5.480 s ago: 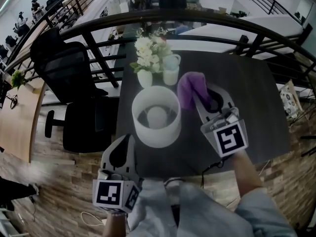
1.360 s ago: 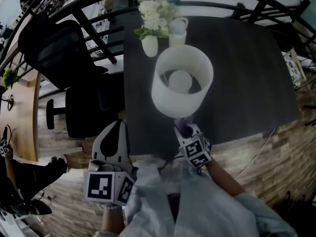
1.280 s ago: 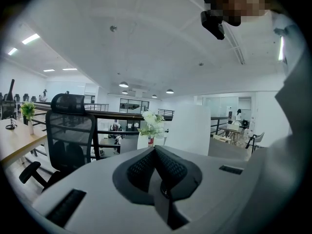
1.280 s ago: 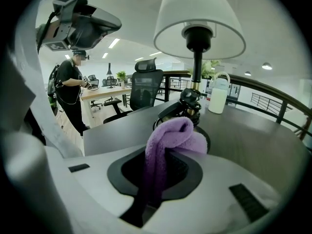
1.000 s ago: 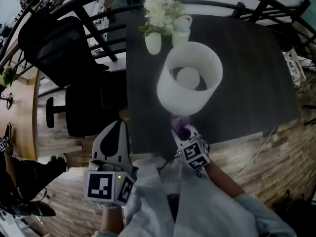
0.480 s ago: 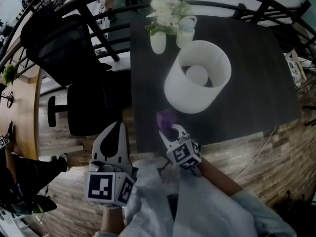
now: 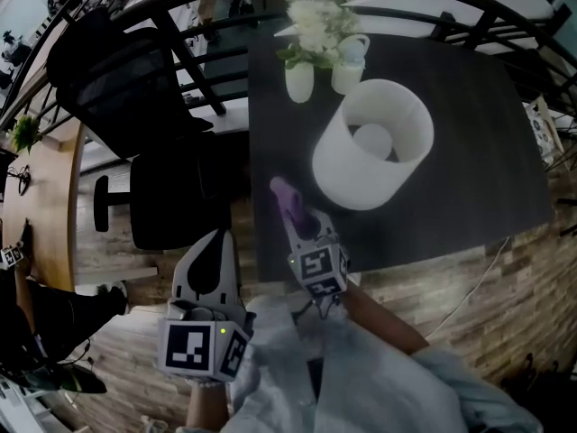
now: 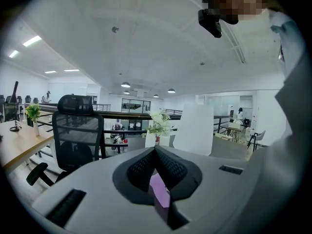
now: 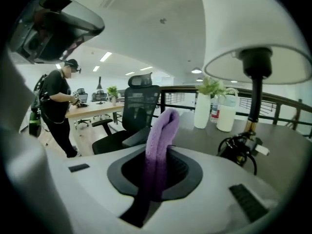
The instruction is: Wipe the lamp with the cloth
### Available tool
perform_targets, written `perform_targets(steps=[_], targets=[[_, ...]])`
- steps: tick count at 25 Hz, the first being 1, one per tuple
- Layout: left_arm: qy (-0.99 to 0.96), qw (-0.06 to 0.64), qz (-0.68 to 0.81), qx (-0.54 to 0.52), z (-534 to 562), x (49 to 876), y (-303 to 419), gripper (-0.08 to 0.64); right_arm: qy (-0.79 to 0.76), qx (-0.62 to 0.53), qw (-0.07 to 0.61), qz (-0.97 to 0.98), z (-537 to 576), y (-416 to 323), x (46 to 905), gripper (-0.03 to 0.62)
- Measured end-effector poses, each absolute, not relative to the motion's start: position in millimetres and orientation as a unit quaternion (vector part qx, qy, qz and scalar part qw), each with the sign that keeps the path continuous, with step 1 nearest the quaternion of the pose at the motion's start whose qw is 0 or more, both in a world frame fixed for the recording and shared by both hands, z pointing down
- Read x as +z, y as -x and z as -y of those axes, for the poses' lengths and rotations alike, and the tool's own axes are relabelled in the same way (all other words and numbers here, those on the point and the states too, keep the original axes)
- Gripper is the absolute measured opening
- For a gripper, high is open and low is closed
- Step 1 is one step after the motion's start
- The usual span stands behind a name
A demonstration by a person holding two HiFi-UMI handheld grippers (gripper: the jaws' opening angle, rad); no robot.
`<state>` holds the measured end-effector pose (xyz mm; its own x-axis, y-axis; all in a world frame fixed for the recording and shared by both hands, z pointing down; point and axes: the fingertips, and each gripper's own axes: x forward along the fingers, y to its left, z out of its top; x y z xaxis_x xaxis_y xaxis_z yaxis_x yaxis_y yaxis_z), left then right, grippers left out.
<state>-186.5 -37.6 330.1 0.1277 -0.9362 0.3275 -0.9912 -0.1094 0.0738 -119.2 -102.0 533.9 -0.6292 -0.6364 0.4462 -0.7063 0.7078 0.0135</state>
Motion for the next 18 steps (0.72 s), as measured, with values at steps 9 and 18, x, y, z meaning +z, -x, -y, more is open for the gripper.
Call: perform_targets(steps=[9, 18], targets=[[-0.751, 0.138, 0.638, 0.100, 44, 330, 182, 0.002, -0.450, 0.103, 0.228, 0.857, 115, 59, 545, 0.051], [-0.777, 0.136, 0.607, 0.097, 62, 332, 156, 0.002, -0.484, 0.099, 0.219, 0.842, 105, 10, 537, 0.051]])
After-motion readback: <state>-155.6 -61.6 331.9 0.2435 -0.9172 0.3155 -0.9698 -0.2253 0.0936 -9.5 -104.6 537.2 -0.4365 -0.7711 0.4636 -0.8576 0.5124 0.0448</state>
